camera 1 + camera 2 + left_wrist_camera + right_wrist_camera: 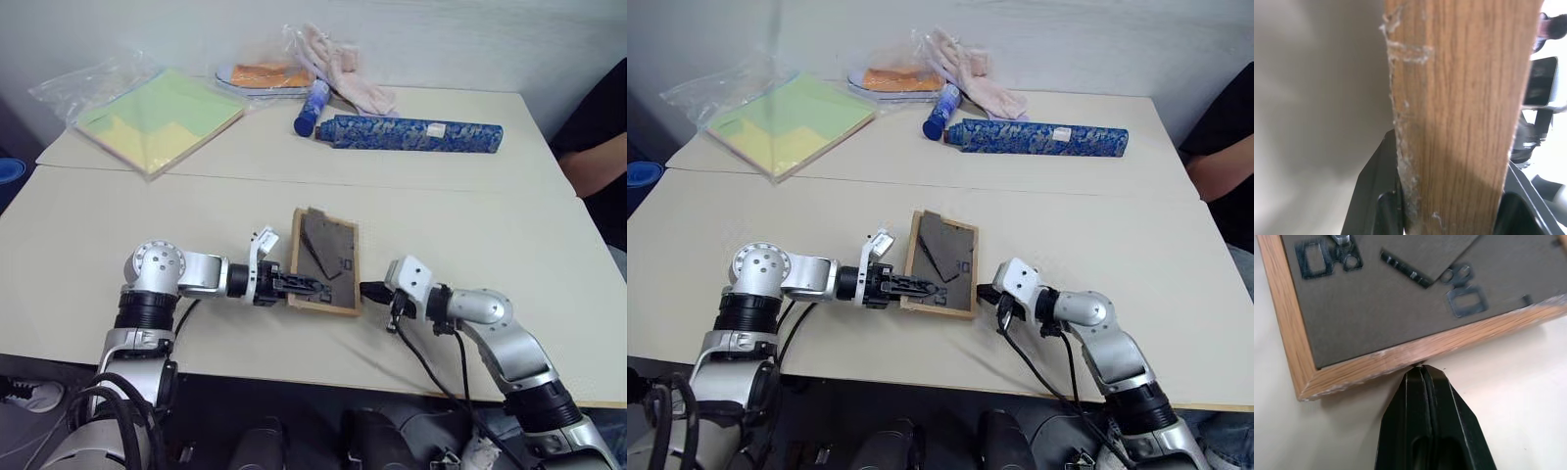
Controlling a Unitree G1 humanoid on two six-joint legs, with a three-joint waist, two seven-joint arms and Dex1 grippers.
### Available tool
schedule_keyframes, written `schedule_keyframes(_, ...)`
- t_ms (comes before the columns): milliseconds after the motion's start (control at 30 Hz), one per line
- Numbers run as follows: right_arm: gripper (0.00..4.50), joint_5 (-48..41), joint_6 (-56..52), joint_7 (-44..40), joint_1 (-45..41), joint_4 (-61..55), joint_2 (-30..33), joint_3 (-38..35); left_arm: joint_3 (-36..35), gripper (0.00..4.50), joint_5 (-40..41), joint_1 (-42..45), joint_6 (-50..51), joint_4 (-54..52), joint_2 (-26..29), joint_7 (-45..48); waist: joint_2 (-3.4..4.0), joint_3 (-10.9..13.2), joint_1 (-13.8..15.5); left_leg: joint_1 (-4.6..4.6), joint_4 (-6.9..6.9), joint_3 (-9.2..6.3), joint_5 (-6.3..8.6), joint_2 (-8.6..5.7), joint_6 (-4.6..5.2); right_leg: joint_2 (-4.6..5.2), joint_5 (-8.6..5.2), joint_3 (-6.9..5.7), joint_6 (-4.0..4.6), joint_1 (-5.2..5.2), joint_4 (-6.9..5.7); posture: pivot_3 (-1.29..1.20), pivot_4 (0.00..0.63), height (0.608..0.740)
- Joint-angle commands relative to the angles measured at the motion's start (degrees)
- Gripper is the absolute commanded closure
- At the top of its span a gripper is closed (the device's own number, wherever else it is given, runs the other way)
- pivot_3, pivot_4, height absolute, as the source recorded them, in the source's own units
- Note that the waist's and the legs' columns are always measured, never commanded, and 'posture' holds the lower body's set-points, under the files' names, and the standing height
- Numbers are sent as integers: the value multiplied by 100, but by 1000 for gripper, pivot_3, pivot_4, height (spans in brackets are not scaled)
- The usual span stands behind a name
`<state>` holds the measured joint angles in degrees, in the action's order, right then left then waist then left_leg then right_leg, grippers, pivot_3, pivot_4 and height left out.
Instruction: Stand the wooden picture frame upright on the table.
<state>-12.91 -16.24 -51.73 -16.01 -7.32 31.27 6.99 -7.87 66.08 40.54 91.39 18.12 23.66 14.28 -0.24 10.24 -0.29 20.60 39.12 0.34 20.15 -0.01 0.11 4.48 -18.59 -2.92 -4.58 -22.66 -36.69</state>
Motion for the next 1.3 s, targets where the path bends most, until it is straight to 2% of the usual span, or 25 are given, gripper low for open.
schedule_keyframes(33,3571,-932,-475,-449,-188,-471,163,-485,310,3215,-705,-443,-1236,-1210,311,719,-1,0,-1,0,-1,0,-1,3,-3,-2,0,0,0,-1,6,0,150,740)
schedule_keyframes(133,2578,-1722,-1541,-454,-681,-631,82,-592,1008,3215,-1548,-837,-2523,-1781,701,1737,1,0,-14,-5,-1,1,-4,6,-11,-5,0,1,0,1,18,0,150,740)
schedule_keyframes(367,231,-1793,-2030,-100,-1636,-103,-542,-255,1453,3215,-2033,-968,-3025,-2009,825,2430,1,0,9,-13,-7,0,-5,5,-12,-3,-1,6,1,6,20,0,150,740)
schedule_keyframes(400,33,-1714,-1967,-154,-1716,2,-586,-150,1487,3215,-2088,-973,-3065,-2026,825,2473,1,0,9,-11,-8,0,-4,5,-10,-3,-1,6,1,6,17,0,150,740)
schedule_keyframes(600,33,-2021,-1979,-513,-1795,-181,-702,-83,1348,3215,-2086,-957,-2833,-1975,755,2443,1,-1,7,-6,-9,-5,-2,6,-4,-2,-1,5,1,6,15,0,150,740)
schedule_keyframes(733,33,-2368,-1984,-1018,-1494,-637,-335,-279,745,3215,-1600,-795,-1938,-1685,494,2094,0,0,24,2,-8,-15,1,5,1,-1,0,4,1,5,16,0,150,740)
schedule_keyframes(833,33,-2290,-1904,-1228,-1384,-741,-40,-190,744,3215,-1685,-836,-1860,-1787,494,2140,0,0,15,10,-6,-16,5,3,7,0,0,3,0,1,19,0,150,740)
schedule_keyframes(1000,33,-2239,-1665,-1363,-1210,-815,110,-179,668,3215,-1632,-844,-1627,-1789,387,2190,0,0,11,9,-7,-16,3,4,4,-1,0,1,0,0,20,0,150,740)
schedule_keyframes(1100,33,-1936,-972,-1360,-1090,-750,47,-248,709,3215,-1446,-873,-1587,-2046,429,2525,-1,1,14,10,-6,-16,3,3,4,-1,0,1,0,0,21,0,150,740)
schedule_keyframes(1200,33,-1685,47,-1446,-956,-518,20,-572,259,3215,-857,-649,-697,-1881,298,2529,-1,1,17,15,-5,-16,3,3,3,-1,0,1,0,-5,21,0,150,740)
schedule_keyframes(1300,33,-1798,368,-1514,-829,-460,153,-938,-205,3215,-372,-432,-3,-1673,211,2521,-2,2,23,28,2,-18,2,2,4,0,2,-1,-3,-11,20,0,150,740)
